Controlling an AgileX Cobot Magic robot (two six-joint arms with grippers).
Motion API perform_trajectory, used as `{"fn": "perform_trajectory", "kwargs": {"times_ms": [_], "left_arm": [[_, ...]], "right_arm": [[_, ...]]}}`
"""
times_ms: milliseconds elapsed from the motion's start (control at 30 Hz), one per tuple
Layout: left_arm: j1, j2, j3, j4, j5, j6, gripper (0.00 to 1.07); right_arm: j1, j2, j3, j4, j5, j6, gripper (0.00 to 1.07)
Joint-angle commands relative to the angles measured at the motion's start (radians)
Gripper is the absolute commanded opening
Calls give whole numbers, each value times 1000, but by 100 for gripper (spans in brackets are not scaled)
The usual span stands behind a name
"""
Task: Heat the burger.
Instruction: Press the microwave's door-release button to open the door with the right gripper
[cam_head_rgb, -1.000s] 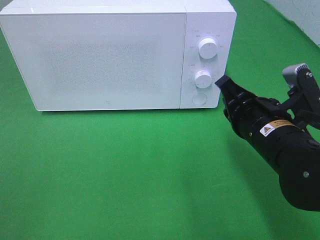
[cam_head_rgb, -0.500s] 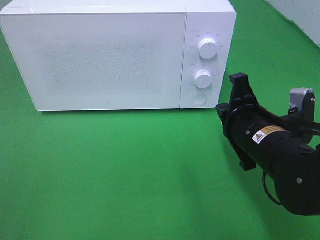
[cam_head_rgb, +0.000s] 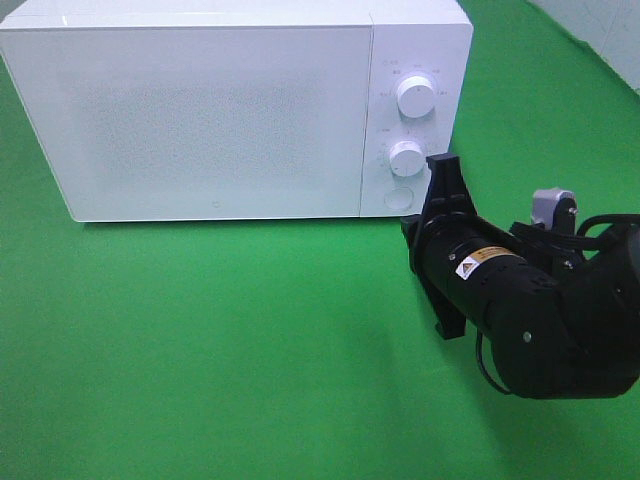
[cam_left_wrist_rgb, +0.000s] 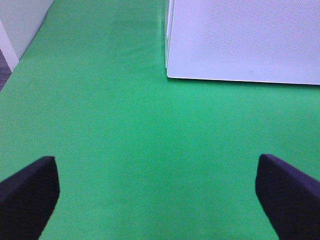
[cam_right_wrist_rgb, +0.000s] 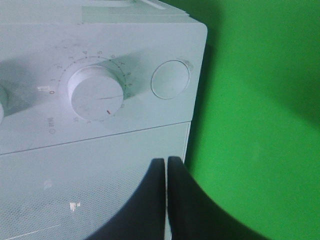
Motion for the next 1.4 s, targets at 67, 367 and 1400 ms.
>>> {"fn": "perform_trajectory", "kwargs": {"times_ms": [67, 367, 1400], "left_arm": [[4, -12, 3, 2, -4, -3, 100], [4, -12, 3, 2, -4, -3, 100], [4, -12, 3, 2, -4, -3, 100]], "right_arm": [[-39, 25, -48, -13, 60, 31, 0], [-121, 78, -134, -57, 105, 28, 0], [-192, 229, -355, -35, 176, 46, 0]]}}
